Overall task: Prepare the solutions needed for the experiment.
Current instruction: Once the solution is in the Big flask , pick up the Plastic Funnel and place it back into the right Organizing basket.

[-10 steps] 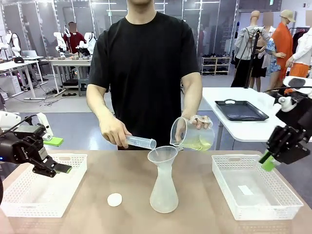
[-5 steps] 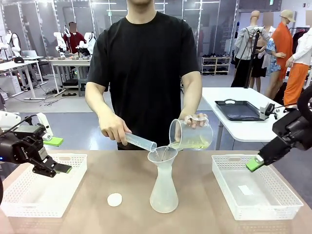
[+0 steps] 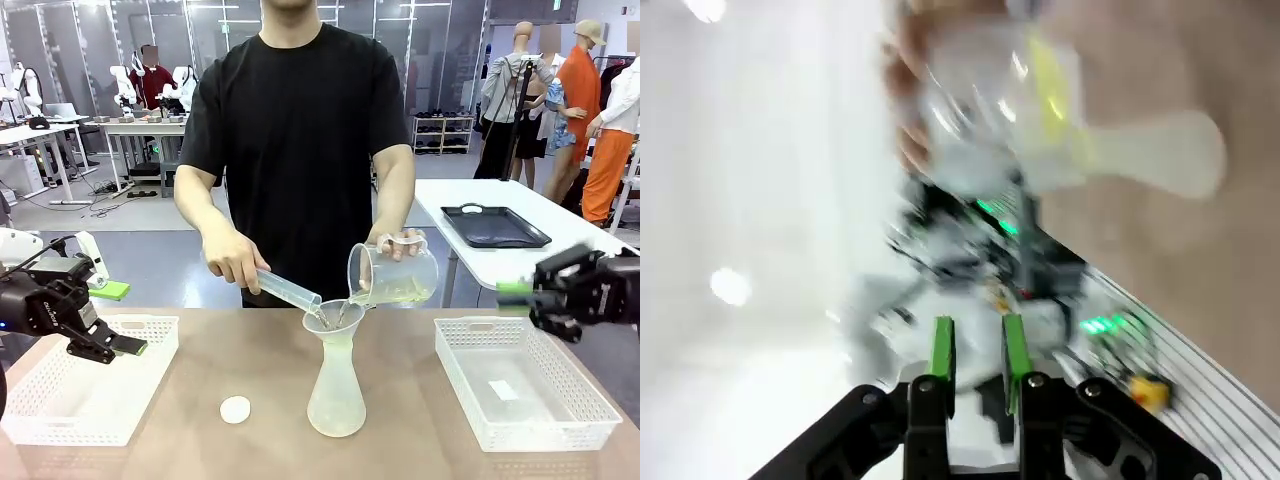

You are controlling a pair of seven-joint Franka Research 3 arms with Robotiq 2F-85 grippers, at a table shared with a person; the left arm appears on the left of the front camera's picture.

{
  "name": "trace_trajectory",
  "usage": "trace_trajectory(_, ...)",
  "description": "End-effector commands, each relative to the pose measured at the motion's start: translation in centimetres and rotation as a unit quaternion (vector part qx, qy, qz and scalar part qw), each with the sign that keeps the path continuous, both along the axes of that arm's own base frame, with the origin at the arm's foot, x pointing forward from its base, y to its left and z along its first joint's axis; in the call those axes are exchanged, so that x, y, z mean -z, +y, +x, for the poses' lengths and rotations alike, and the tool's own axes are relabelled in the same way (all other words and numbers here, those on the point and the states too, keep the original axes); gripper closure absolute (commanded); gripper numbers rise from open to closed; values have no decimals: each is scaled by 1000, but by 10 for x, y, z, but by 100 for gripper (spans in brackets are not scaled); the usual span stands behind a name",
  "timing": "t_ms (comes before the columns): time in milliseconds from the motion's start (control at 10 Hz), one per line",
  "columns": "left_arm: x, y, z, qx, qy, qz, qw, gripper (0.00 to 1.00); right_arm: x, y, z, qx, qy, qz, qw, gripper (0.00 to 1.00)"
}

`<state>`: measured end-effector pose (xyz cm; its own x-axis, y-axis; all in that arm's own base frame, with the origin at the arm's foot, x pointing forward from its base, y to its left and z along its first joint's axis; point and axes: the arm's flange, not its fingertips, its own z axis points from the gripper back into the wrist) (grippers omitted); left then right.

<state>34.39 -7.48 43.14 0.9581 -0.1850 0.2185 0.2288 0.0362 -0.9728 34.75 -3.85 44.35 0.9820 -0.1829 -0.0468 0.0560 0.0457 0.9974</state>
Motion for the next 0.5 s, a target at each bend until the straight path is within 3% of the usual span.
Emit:
trace_trajectory(0,-4,-1,0,-1,-1,-1,1000,0,0,30,-20,40,-44,40,997,73)
trace_trajectory(100,-4,-1,0,-1,-1,-1,1000,0,0,0,0,0,0,0,1000,73)
trace_trajectory(400,-4,-1,0,-1,-1,-1,1000,0,0,0,0,0,0,0,1000,73)
